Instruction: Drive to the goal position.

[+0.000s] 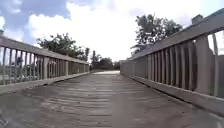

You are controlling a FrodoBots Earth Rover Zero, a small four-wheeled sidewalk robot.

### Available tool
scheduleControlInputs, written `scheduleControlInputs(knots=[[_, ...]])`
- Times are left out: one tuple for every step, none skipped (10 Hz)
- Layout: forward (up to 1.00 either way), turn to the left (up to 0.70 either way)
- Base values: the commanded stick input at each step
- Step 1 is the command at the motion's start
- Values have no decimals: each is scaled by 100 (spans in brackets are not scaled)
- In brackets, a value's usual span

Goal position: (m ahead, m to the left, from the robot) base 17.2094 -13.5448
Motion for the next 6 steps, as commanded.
scheduleControlInputs(knots=[[100, 0], [100, 0], [100, 0], [100, 0], [100, 0], [100, 0]])
